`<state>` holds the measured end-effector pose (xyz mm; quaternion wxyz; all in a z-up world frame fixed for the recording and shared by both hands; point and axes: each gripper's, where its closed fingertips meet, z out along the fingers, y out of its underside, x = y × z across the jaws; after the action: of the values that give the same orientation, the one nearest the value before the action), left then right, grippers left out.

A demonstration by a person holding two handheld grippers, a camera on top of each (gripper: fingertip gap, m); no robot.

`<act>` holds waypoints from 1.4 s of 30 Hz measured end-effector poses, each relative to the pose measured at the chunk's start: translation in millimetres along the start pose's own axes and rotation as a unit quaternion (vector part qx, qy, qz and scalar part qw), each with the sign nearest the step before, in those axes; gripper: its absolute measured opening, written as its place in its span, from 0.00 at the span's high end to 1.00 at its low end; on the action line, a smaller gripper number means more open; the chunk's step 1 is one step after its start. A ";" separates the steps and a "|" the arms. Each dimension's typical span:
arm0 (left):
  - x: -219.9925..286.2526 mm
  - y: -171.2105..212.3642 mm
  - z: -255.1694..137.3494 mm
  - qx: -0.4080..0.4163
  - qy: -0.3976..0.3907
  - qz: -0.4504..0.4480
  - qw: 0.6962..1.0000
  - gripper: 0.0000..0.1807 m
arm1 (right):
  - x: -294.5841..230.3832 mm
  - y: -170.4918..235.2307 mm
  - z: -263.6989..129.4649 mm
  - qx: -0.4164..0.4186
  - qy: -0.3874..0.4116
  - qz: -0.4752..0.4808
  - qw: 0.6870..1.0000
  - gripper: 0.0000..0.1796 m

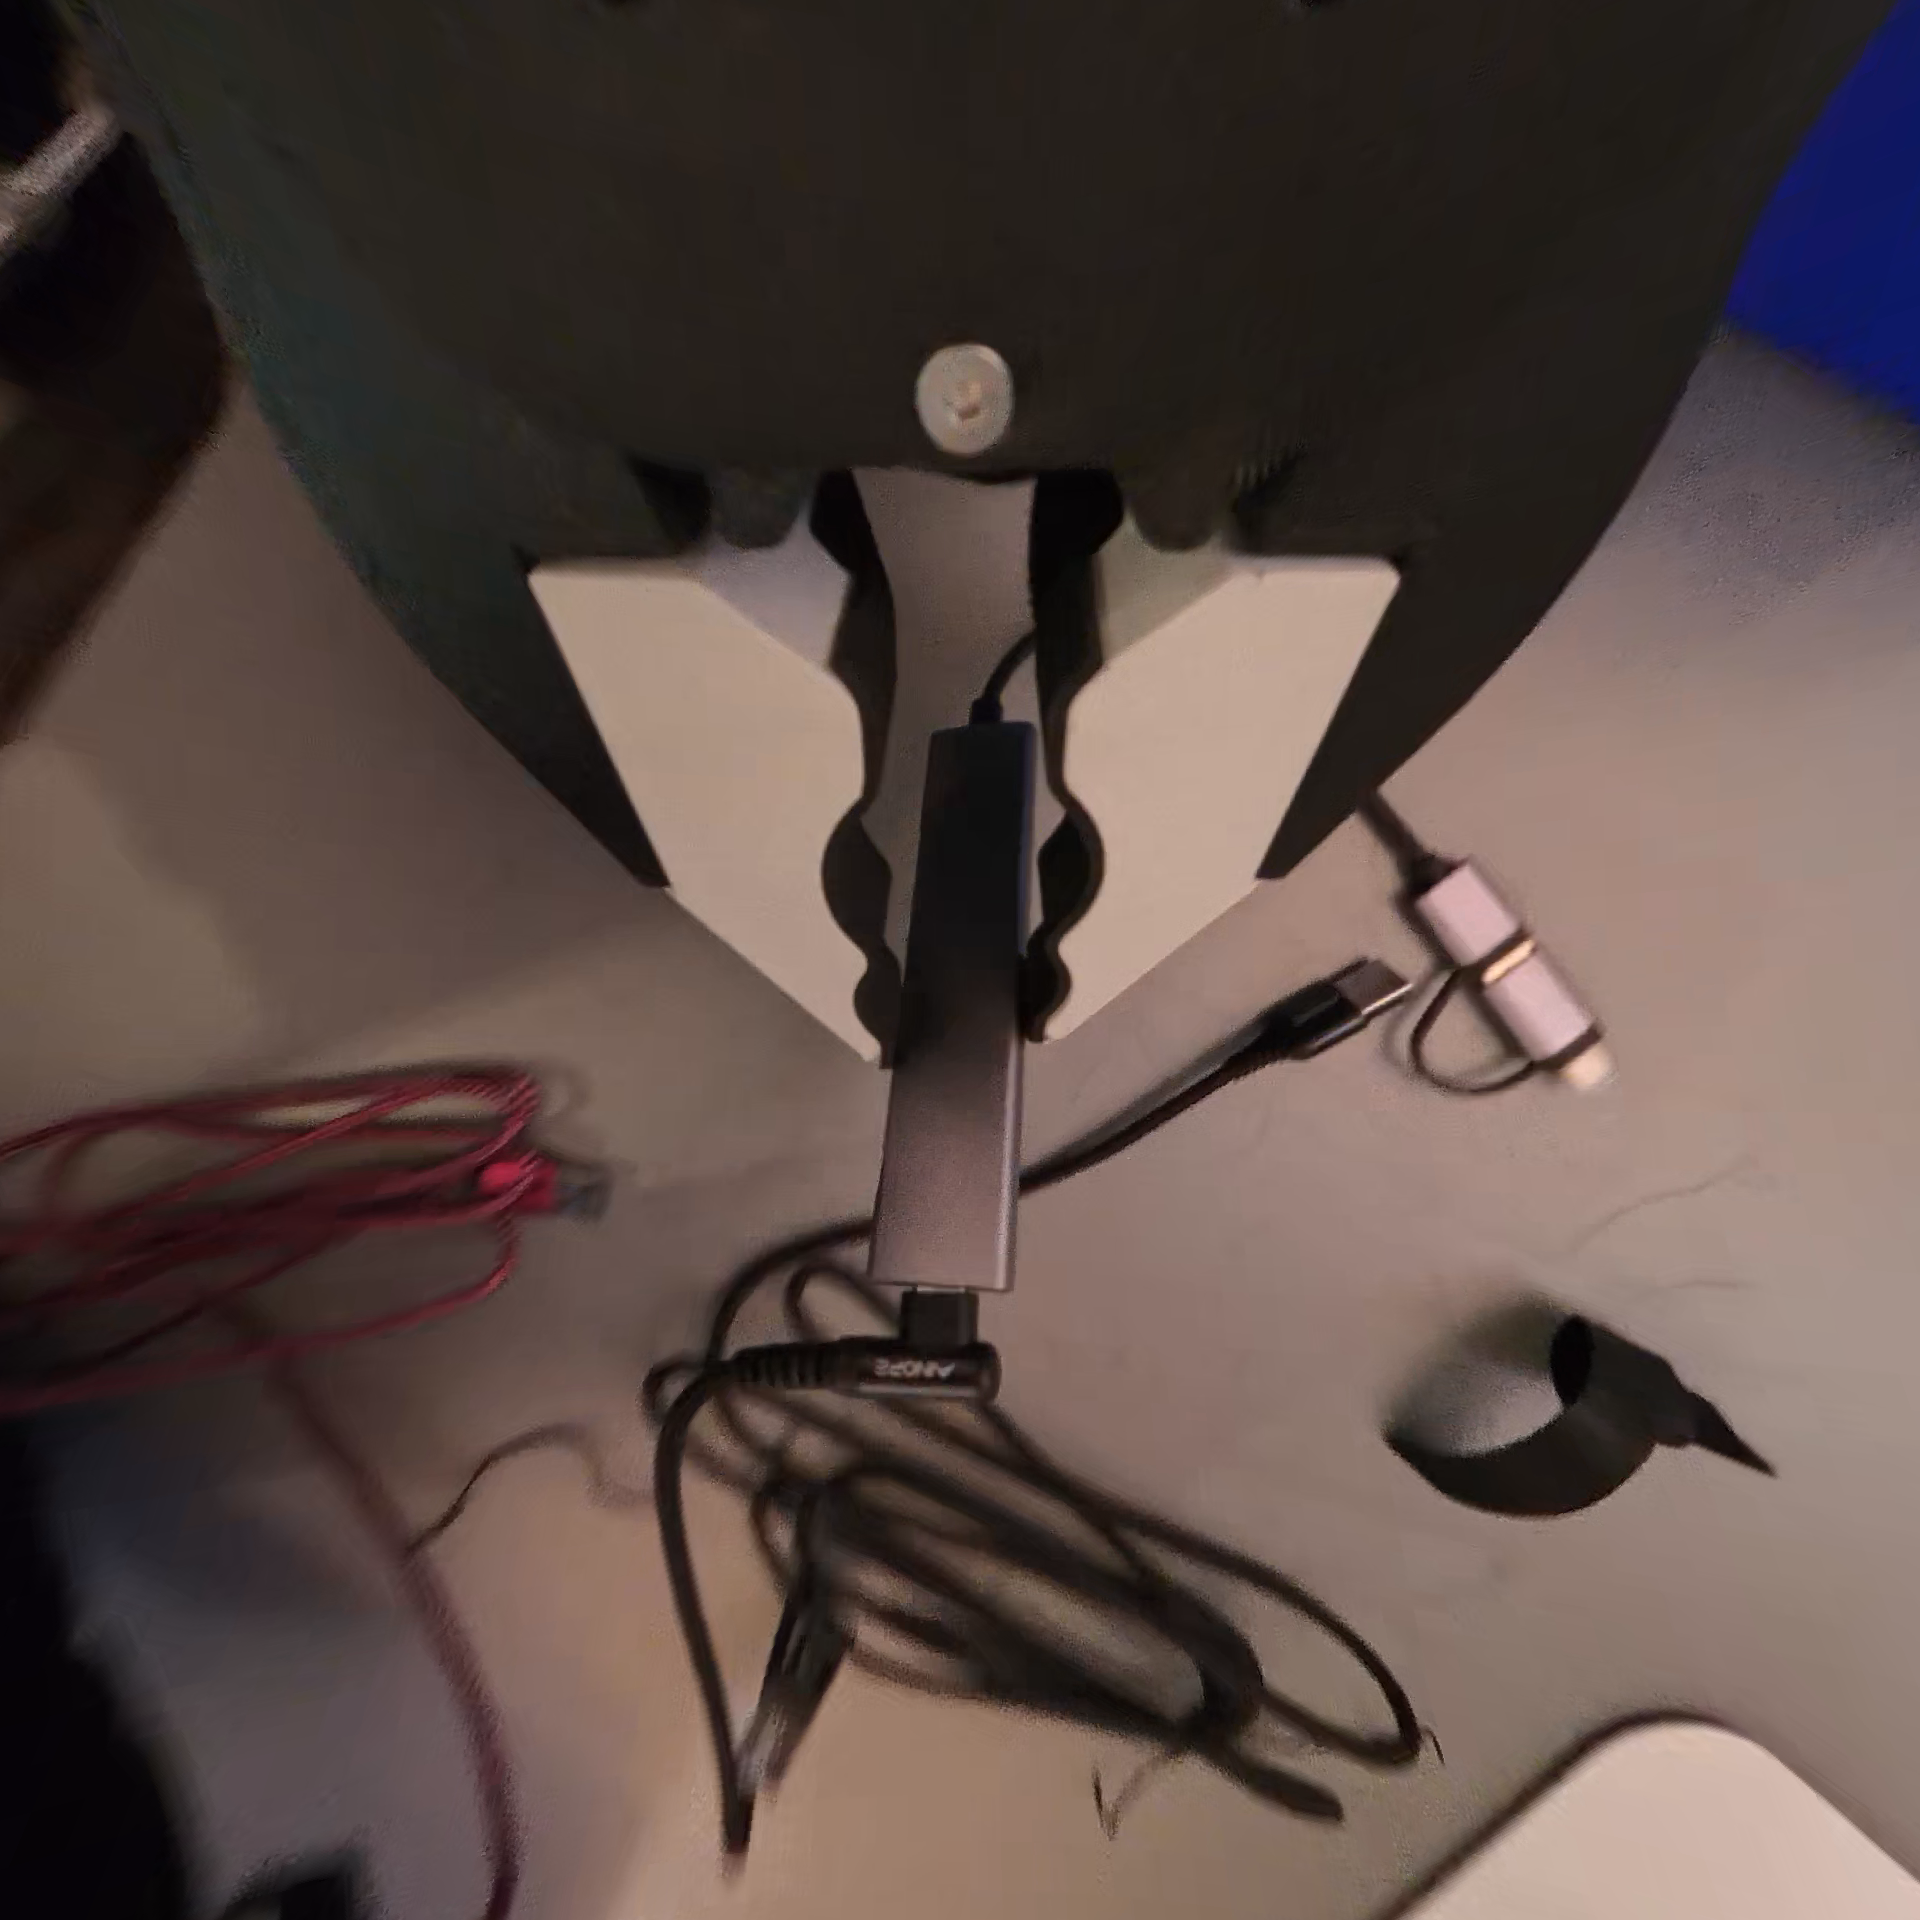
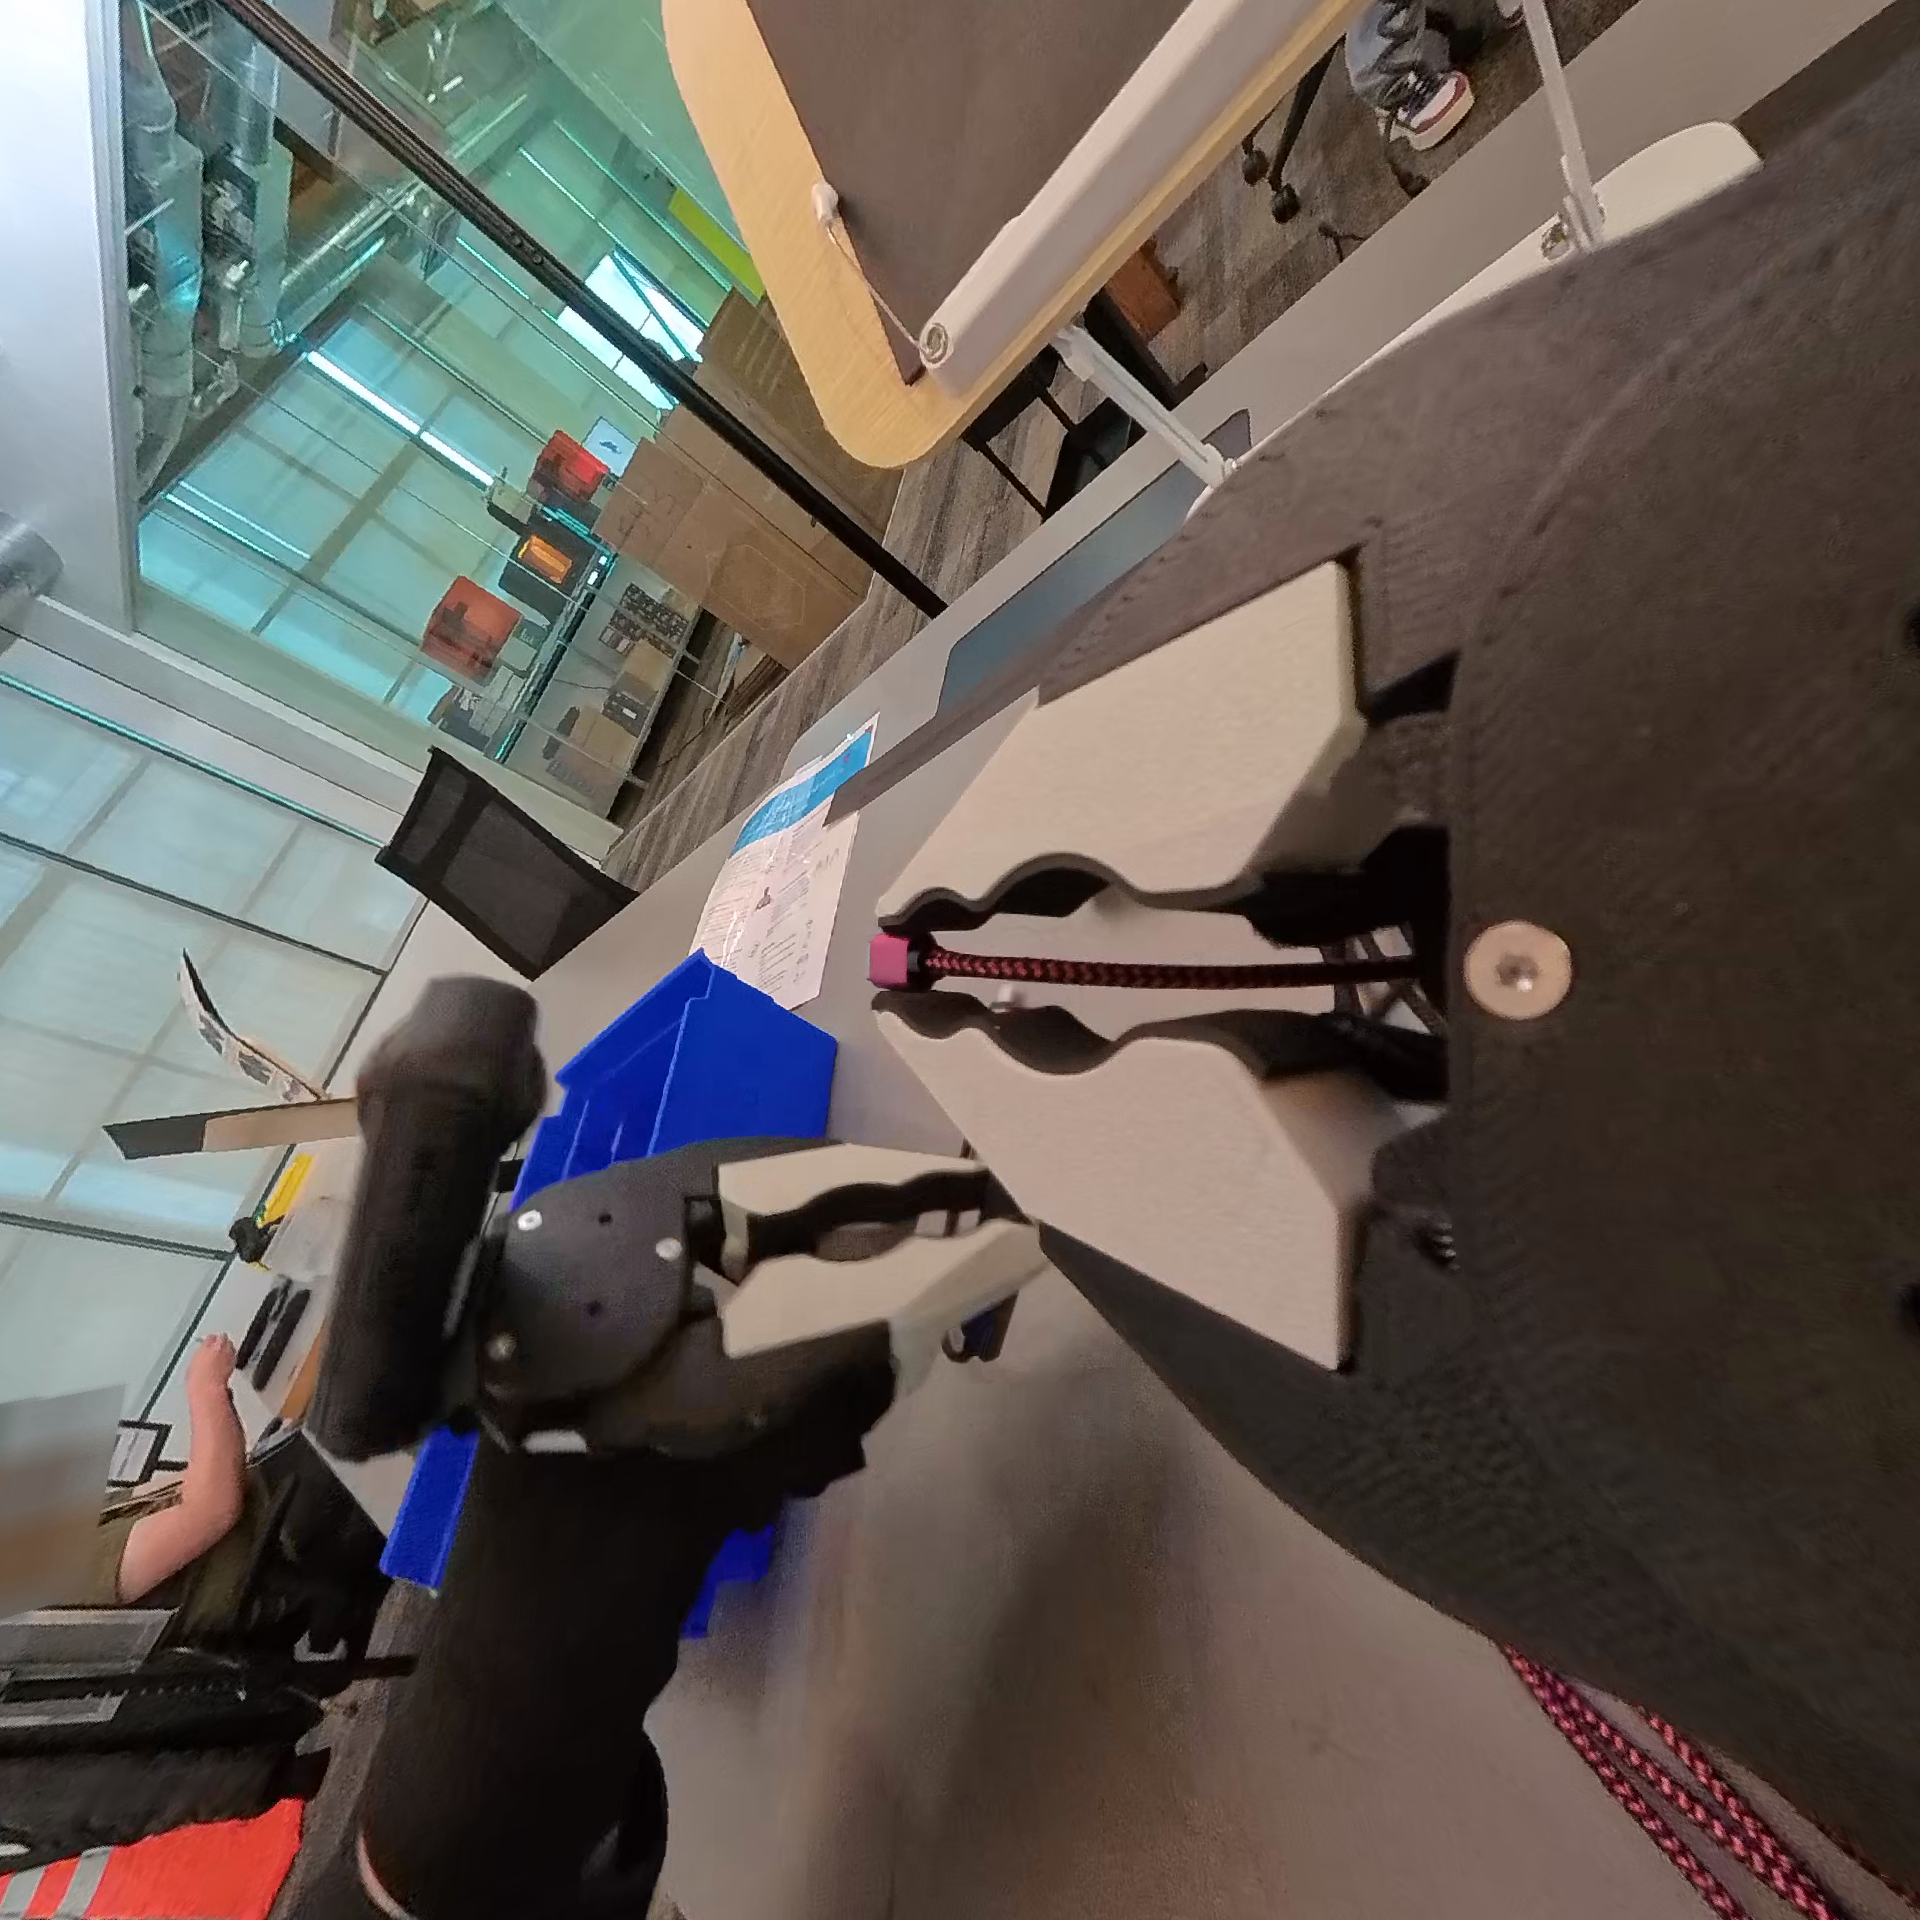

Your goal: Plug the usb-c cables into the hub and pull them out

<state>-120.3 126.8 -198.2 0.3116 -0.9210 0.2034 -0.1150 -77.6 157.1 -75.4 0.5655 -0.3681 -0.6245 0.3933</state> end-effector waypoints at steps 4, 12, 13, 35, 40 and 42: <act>5.7 -26.3 -18.5 0.081 0.120 -0.118 0.983 0.88 | -3.8 -6.4 -0.4 0.007 -0.005 -0.005 1.000 0.95; 5.6 -50.8 -33.5 0.162 0.212 -0.220 0.938 0.88 | -17.2 5.4 11.2 -0.036 -0.018 -0.029 0.999 0.95; 5.7 -51.7 -32.8 0.163 0.209 -0.218 0.939 0.88 | -19.2 7.2 13.0 -0.040 -0.020 -0.030 0.999 0.95; 11.6 -63.4 -22.7 0.158 0.099 -0.145 0.972 0.88 | -13.0 32.6 22.7 -0.112 0.020 -0.020 0.993 0.95; 11.8 -65.7 -24.3 0.150 0.060 -0.106 0.981 0.89 | -11.5 30.0 21.5 -0.110 0.028 -0.028 0.993 0.95; 10.9 -66.3 -24.1 0.146 0.046 -0.093 0.984 0.88 | -10.7 30.1 21.5 -0.113 0.036 -0.037 0.992 0.95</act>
<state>-98.7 157.1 -137.3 0.4211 -0.8743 0.1123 -0.2137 -97.6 158.4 -108.3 0.5561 -0.4206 -0.6575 0.2857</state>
